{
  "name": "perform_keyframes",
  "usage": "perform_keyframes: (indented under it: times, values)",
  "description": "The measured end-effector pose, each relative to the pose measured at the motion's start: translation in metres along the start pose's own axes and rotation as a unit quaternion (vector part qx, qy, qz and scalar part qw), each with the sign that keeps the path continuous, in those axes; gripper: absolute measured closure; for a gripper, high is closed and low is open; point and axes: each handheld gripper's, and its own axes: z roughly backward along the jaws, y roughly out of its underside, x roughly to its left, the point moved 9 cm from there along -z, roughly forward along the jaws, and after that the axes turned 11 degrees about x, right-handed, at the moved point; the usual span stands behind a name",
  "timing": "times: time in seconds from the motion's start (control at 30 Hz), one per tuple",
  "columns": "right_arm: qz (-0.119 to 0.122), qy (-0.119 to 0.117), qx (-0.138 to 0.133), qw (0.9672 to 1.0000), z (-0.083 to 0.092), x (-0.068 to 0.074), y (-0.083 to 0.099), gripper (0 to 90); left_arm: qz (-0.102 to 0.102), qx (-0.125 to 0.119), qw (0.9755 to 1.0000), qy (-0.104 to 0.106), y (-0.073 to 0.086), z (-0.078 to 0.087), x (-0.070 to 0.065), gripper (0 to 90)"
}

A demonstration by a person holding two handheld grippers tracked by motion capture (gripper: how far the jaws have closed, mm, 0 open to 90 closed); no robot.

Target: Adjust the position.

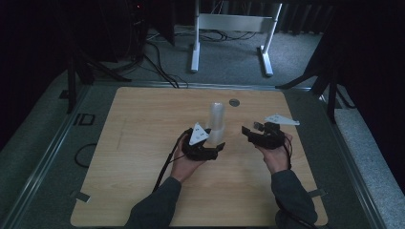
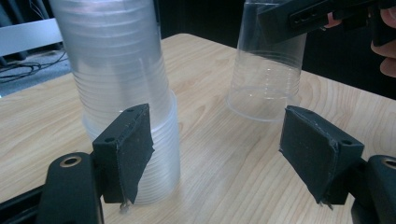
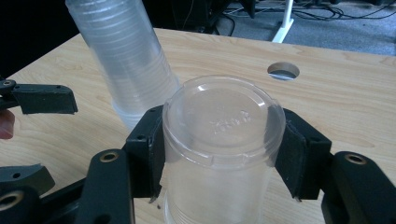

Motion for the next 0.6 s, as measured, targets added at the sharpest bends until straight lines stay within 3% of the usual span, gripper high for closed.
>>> perform_keyframes:
  times: [0.6]
  values:
    - [-0.015,-0.014,0.005,0.9998,-0.008,0.006,0.014,40.7,-0.006,-0.003,0.9999,0.008,-0.003,-0.007,-0.011,25.2]
